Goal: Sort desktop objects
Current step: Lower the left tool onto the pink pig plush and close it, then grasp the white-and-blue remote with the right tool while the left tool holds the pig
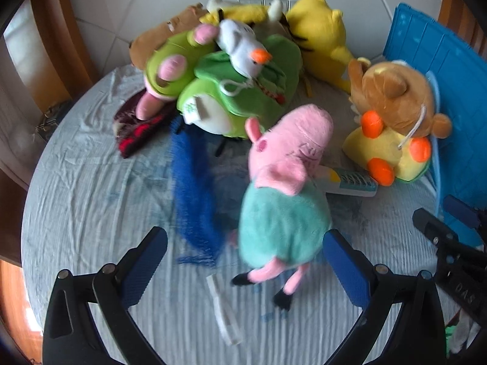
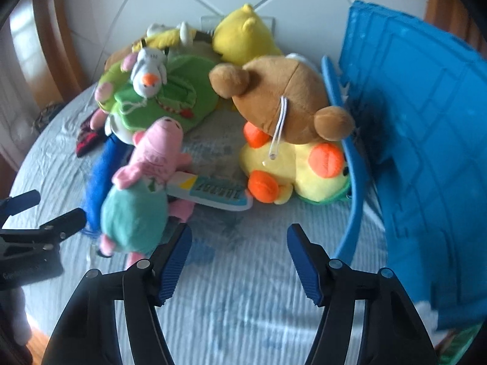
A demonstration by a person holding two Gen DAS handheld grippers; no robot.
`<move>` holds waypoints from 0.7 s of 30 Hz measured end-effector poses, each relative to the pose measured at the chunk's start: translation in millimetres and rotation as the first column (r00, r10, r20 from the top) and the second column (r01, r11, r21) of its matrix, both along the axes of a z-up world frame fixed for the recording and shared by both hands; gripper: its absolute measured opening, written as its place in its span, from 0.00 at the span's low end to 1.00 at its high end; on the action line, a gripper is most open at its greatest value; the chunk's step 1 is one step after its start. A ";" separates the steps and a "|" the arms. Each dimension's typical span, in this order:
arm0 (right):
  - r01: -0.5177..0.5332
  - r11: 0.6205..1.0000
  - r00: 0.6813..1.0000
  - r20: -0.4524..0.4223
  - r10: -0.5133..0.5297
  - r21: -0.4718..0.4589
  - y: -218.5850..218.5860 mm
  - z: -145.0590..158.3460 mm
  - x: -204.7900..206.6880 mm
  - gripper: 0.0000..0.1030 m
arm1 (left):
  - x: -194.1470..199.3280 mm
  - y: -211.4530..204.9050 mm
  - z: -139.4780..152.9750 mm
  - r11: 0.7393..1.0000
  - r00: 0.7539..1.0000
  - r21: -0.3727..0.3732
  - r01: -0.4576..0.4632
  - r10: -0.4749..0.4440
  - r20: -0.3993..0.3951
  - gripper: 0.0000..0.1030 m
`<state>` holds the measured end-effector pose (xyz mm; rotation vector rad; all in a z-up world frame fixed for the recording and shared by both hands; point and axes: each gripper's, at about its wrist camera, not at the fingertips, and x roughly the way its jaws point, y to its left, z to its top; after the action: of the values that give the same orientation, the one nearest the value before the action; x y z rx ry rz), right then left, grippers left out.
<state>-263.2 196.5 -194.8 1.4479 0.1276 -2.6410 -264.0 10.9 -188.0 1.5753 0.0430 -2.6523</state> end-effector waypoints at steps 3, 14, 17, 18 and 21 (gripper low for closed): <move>-0.023 1.000 0.999 0.026 0.023 -0.003 8.2 -12.5 -12.4 0.63 | -15.7 16.6 -12.3 1.000 1.000 0.001 -0.003 0.003 0.016 1.00; -0.069 0.998 0.995 0.067 0.070 -0.011 17.3 -54.6 -41.4 0.59 | -37.5 24.5 -64.0 0.998 0.998 0.062 -0.011 0.007 0.062 0.74; -0.079 0.997 0.995 0.064 0.080 -0.017 12.2 -59.5 -43.1 0.59 | -33.7 20.0 -61.9 0.998 0.999 0.069 -0.004 0.001 0.035 0.67; -0.082 0.996 0.995 0.061 0.083 -0.019 10.5 -60.4 -43.2 0.59 | -32.4 17.2 -61.3 0.997 1.000 0.077 -0.004 0.002 0.029 0.66; -0.095 0.995 0.994 0.050 0.096 -0.017 5.6 -60.8 -42.4 0.59 | -27.5 3.9 -57.1 0.997 1.000 0.079 -0.019 0.017 0.021 0.61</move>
<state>-305.6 202.1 -255.6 1.4648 0.1672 -2.5221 -291.5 14.9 -245.0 1.6168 0.1628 -2.6514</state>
